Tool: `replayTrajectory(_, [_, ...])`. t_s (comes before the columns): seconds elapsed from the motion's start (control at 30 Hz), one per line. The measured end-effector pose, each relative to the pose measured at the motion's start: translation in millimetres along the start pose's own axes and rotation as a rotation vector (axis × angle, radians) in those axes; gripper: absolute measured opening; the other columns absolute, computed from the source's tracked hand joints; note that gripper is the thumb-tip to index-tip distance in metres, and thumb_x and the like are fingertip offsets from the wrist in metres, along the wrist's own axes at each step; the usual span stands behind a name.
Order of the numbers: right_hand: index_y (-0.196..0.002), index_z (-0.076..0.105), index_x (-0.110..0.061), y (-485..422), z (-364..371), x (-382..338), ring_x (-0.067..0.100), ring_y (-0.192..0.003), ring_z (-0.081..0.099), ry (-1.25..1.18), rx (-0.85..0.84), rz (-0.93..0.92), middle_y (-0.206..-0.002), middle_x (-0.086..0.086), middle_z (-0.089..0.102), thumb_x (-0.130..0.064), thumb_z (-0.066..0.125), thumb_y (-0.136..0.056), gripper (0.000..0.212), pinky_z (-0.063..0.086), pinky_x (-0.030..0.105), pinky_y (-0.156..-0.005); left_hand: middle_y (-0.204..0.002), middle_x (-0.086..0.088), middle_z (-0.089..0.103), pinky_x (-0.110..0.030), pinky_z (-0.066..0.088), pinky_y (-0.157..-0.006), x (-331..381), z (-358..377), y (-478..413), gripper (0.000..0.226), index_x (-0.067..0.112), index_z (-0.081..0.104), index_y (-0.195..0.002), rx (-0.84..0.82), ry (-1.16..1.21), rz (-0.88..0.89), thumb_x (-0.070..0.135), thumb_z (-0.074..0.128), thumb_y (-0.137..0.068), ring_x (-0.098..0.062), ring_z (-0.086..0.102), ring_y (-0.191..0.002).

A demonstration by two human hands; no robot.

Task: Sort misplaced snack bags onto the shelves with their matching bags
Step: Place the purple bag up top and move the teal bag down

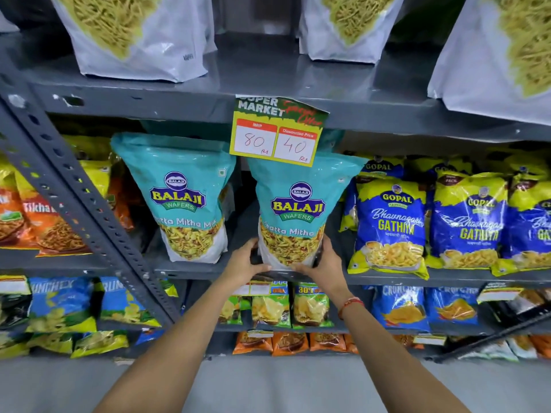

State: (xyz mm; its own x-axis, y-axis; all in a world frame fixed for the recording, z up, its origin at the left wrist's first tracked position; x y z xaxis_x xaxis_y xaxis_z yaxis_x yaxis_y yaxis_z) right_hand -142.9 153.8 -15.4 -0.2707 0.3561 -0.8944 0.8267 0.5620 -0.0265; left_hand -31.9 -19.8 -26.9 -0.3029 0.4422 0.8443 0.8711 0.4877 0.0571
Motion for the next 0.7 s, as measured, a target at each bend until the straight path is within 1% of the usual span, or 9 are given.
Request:
replayTrajectory(0.1, [-0.133, 0.037, -0.015, -8, 1, -1, 0.009, -0.105, 0.051, 0.003, -0.001, 0.035, -0.114, -0.003, 0.057, -0.021, 0.088, -0.061, 0.089, 0.043, 0.02, -0.085, -0.138, -0.012, 0.052, -0.036, 0.039, -0.101, 1, 1, -10, 0.074, 0.009, 0.037, -0.135, -0.002, -0.036, -0.006, 0.015, 0.077, -0.073, -0.027, 0.047, -0.127])
replayTrajectory(0.17, [-0.131, 0.039, -0.013, -10, 0, 4, 0.015, -0.109, 0.054, 0.034, -0.002, 0.055, -0.117, 0.002, 0.06, -0.016, 0.087, -0.062, 0.084, 0.047, 0.026, -0.087, -0.139, -0.013, 0.051, -0.037, 0.038, -0.102, 0, 2, -12, 0.076, 0.009, 0.035, -0.136, -0.004, -0.068, -0.011, 0.017, 0.076, -0.073, -0.028, 0.045, -0.128])
replayTrajectory(0.27, [-0.119, 0.044, -0.008, -10, -2, 13, 0.028, -0.11, 0.06, 0.11, 0.011, 0.072, -0.118, 0.013, 0.064, -0.009, 0.084, -0.064, 0.067, 0.053, 0.036, -0.087, -0.139, -0.012, 0.05, -0.037, 0.037, -0.101, -2, 5, -12, 0.077, 0.01, 0.034, -0.137, -0.004, -0.088, -0.008, 0.019, 0.077, -0.073, -0.029, 0.044, -0.129])
replayTrajectory(0.33, [-0.115, 0.045, -0.007, -10, -3, 15, 0.03, -0.109, 0.061, 0.121, 0.014, 0.087, -0.116, 0.015, 0.065, -0.008, 0.084, -0.064, 0.064, 0.055, 0.042, -0.087, -0.138, -0.012, 0.051, -0.035, 0.037, -0.099, -2, 5, -13, 0.077, 0.01, 0.035, -0.137, -0.004, -0.099, 0.0, 0.019, 0.077, -0.073, -0.029, 0.045, -0.127])
replayTrajectory(0.4, [-0.116, 0.044, -0.008, -10, -3, 15, 0.029, -0.109, 0.061, 0.12, 0.01, 0.094, -0.117, 0.014, 0.064, -0.008, 0.084, -0.065, 0.065, 0.054, 0.041, -0.088, -0.138, -0.012, 0.051, -0.035, 0.037, -0.098, -1, 6, -13, 0.077, 0.011, 0.035, -0.137, -0.003, -0.109, -0.004, 0.019, 0.077, -0.073, -0.029, 0.045, -0.127])
replayTrajectory(0.47, [-0.116, 0.044, -0.008, -10, -3, 14, 0.028, -0.11, 0.061, 0.112, 0.013, 0.097, -0.119, 0.013, 0.064, -0.008, 0.084, -0.065, 0.064, 0.053, 0.036, -0.088, -0.138, -0.012, 0.051, -0.034, 0.037, -0.097, 0, 6, -12, 0.076, 0.012, 0.035, -0.137, -0.005, -0.112, -0.011, 0.019, 0.076, -0.074, -0.029, 0.046, -0.127])
replayTrajectory(0.53, [-0.116, 0.044, -0.008, -9, -3, 12, 0.028, -0.111, 0.061, 0.115, 0.017, 0.099, -0.119, 0.013, 0.063, -0.008, 0.083, -0.065, 0.064, 0.05, 0.031, -0.084, -0.137, -0.011, 0.052, -0.029, 0.036, -0.094, 2, 6, -11, 0.075, 0.013, 0.034, -0.137, -0.007, -0.113, -0.011, 0.018, 0.075, -0.075, -0.028, 0.047, -0.126])
replayTrajectory(0.6, [-0.118, 0.043, -0.007, -7, -2, 12, 0.029, -0.113, 0.06, 0.118, 0.013, 0.103, -0.121, 0.014, 0.063, -0.007, 0.083, -0.066, 0.066, 0.05, 0.031, -0.084, -0.137, -0.011, 0.053, -0.026, 0.034, -0.091, 3, 7, -10, 0.074, 0.014, 0.033, -0.138, -0.005, -0.128, -0.01, 0.018, 0.074, -0.076, -0.027, 0.047, -0.126])
replayTrajectory(0.7, [-0.134, 0.036, -0.006, 0, 0, 9, 0.031, -0.124, 0.051, 0.107, 0.004, 0.099, -0.132, 0.015, 0.055, -0.01, 0.082, -0.068, 0.081, 0.047, 0.037, -0.096, -0.138, -0.012, 0.052, -0.029, 0.036, -0.093, 7, 9, -3, 0.074, 0.013, 0.033, -0.138, 0.069, -0.147, -0.008, 0.019, 0.073, -0.077, -0.029, 0.048, -0.126])
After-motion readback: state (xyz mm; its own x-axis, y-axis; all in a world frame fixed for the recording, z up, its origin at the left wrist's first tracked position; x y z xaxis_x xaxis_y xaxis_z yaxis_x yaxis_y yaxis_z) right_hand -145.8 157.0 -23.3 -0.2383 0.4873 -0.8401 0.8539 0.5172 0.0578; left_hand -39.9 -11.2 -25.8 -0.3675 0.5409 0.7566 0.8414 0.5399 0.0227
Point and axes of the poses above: each hand's wrist, its own y-axis away from the middle knuckle, its own z-axis out of the palm, x = y × z, the point moved 2 cm from there along -y, towards the middle knuckle
